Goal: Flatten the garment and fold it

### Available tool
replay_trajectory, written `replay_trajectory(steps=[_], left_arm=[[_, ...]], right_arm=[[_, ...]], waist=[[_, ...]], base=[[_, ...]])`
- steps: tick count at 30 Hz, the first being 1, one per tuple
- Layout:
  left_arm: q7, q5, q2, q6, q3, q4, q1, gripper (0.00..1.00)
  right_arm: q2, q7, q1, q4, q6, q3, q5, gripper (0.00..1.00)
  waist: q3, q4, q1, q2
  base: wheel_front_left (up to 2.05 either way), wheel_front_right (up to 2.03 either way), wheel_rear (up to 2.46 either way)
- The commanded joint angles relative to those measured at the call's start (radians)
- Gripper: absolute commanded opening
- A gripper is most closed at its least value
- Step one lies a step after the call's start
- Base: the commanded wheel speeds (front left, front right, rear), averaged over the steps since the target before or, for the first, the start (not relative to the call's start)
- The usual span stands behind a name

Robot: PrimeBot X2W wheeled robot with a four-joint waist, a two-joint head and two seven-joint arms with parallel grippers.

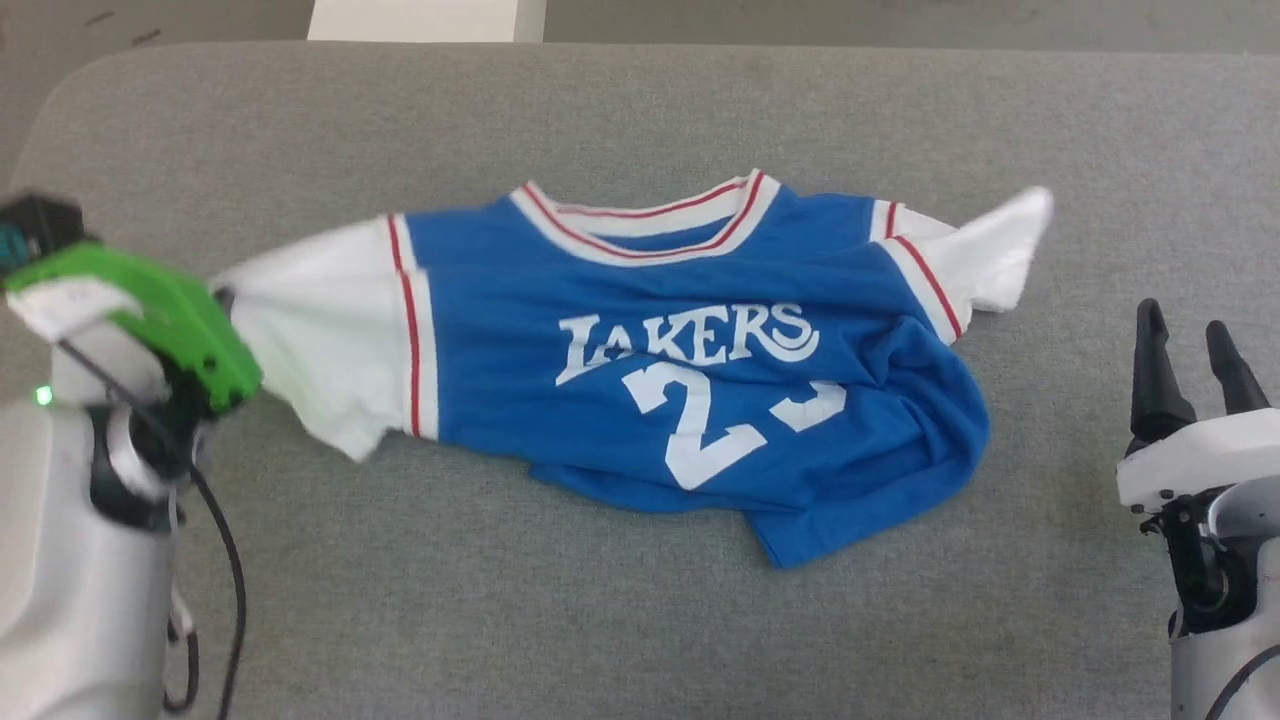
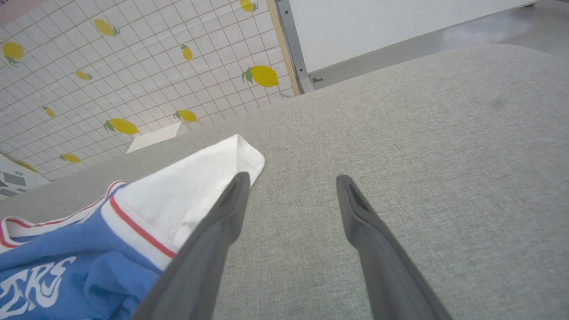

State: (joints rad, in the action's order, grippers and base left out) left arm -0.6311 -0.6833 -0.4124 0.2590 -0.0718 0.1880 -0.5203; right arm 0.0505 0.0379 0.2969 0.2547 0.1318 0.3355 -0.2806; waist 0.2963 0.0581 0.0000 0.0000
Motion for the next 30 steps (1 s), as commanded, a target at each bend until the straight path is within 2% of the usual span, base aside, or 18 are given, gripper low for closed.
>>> replay_trajectory(steps=[1, 6, 9, 17, 24, 30], left_arm=[[0.007, -0.020, -0.001, 0.007, 0.009, -0.005, 0.049, 0.00], [0.034, -0.042, 0.031, 0.003, 0.011, -0.031, 0.153, 0.00], [0.049, -0.046, 0.050, 0.011, 0.010, -0.065, 0.184, 0.00], [0.077, -0.050, 0.066, 0.019, 0.013, -0.153, 0.239, 0.00], [0.089, -0.039, 0.078, 0.018, -0.009, -0.212, 0.229, 0.00], [0.095, -0.025, 0.082, 0.017, -0.028, -0.260, 0.211, 0.00]], right_arm=[[0.000, 0.003, 0.003, 0.003, -0.001, -0.002, 0.007, 1.00], [0.001, 0.036, 0.014, -0.004, -0.001, -0.006, 0.026, 1.00], [0.013, 0.095, 0.038, -0.010, -0.001, -0.018, 0.037, 1.00], [0.093, 0.457, 0.250, 0.041, -0.001, -0.121, 0.087, 1.00], [0.164, 0.766, 0.454, 0.129, -0.001, -0.233, 0.149, 1.00], [0.199, 0.940, 0.544, 0.157, -0.001, -0.312, 0.199, 1.00]], waist=[[-0.003, 0.002, 0.0000, 0.0000], [-0.004, 0.007, 0.0000, 0.0000], [-0.002, 0.007, 0.0000, 0.0000], [0.036, -0.002, 0.0000, 0.0000], [0.090, 0.032, 0.0000, 0.0000], [0.147, 0.054, 0.0000, 0.0000]], base=[[0.00, 0.00, 0.00], [0.00, 0.00, 0.00], [0.00, 0.00, 0.00], [0.00, 0.00, 0.00], [0.00, 0.00, 0.00], [0.00, 0.00, 0.00]])
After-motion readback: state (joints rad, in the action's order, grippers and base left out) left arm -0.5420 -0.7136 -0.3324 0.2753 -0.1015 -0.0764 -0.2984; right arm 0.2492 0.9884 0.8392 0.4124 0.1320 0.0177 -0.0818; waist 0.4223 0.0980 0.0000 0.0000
